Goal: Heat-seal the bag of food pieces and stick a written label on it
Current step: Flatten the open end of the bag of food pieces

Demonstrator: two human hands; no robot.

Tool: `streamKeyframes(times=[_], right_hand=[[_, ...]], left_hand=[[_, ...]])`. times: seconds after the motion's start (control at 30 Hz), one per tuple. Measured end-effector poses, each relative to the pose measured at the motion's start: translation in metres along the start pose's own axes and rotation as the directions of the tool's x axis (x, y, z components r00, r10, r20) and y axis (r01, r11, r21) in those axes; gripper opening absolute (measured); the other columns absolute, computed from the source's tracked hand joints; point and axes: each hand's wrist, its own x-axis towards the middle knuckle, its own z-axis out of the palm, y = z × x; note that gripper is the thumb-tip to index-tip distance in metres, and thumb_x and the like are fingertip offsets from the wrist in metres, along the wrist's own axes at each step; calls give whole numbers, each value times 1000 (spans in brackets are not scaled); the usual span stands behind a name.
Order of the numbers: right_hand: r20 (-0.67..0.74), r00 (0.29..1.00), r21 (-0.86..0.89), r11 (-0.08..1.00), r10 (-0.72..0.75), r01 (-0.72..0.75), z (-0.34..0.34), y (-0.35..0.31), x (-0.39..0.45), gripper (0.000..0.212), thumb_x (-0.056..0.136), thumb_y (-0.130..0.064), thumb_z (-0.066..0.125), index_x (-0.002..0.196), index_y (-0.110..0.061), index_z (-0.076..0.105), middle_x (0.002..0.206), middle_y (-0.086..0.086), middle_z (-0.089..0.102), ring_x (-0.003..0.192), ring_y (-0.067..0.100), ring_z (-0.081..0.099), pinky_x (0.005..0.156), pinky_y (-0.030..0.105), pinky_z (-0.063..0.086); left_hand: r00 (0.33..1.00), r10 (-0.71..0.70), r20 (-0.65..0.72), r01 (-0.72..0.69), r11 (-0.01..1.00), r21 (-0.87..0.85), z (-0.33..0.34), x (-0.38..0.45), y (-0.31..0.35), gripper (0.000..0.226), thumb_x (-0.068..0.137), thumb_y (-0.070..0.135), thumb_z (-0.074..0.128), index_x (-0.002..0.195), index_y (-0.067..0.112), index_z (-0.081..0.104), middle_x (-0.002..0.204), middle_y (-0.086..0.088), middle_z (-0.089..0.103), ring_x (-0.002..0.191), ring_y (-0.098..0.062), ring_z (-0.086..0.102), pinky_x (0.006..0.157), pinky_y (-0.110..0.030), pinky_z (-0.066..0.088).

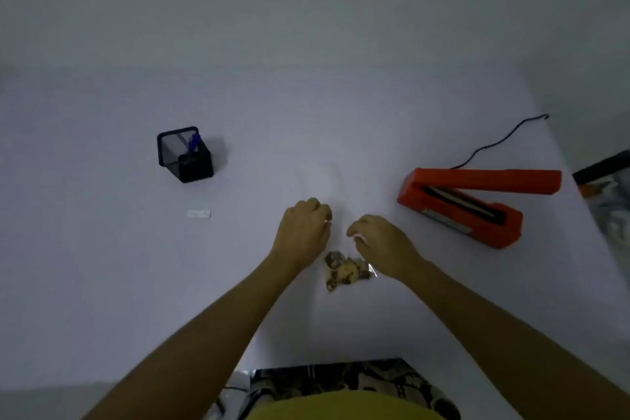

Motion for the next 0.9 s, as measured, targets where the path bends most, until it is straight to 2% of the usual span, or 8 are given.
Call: streamKeyframes(times=[0.13,0.23,0.4,0.5,0.57,0.63,0.73,0.9], right_hand=[[53,998,0,1000,-27,27,14,5,0,23,91,-8,51,107,-10,69,106,9,64,97,24,57,78,41,52],[90,994,3,998,-58,58,24,10,1,23,94,-13,50,109,-10,66,108,7,61,98,23,55,76,39,52],[107,990,8,996,-90,89,34,15,6,20,93,-15,52,104,-8,66,105,7,59,95,23,55,73,36,51],[83,993,29,996,-86,84,39,19,7,19,92,-12,52,101,-8,68,101,8,60,92,23,55,70,35,51],[80,994,59,996,-78,73,41,20,9,18,91,-12,54,100,-7,68,100,8,60,90,23,55,71,37,52],[105,991,82,994,-84,75,43,18,11,14,87,-12,60,98,-6,67,100,9,59,89,23,55,70,39,54],[154,985,93,994,-74,60,43,19,12,23,79,-11,69,101,-6,66,103,8,57,90,22,55,68,40,56],[101,993,74,995,-66,59,37,41,7,28,83,4,60,111,-1,65,106,12,61,92,24,59,76,37,54]], left_hand=[[997,-39,69,40,999,-13,34,-15,11,16,85,12,57,99,8,66,94,-11,65,79,-29,59,69,-40,49],[993,-95,63,96,995,-11,53,-22,11,18,83,15,53,93,10,67,89,-9,64,74,-27,58,64,-37,47],[988,-142,63,146,987,-64,68,-30,11,35,85,27,36,97,13,65,91,-5,63,77,-24,56,67,-39,48],[982,-186,26,187,979,-77,73,-33,11,28,88,27,40,91,11,63,88,-4,63,74,-22,57,67,-34,47],[983,-185,3,185,979,-88,75,-36,12,23,91,24,45,90,11,64,90,-4,64,77,-20,58,72,-31,46],[984,-176,-4,175,981,-81,76,-41,14,22,93,25,46,99,13,64,102,-3,65,89,-19,59,88,-32,44],[986,-160,36,162,986,-34,75,-49,19,33,97,34,41,113,13,59,123,-6,59,113,-20,54,110,-42,33],[984,-160,75,158,987,37,74,-53,24,44,95,39,41,121,7,56,134,-11,54,126,-25,48,114,-47,30]])
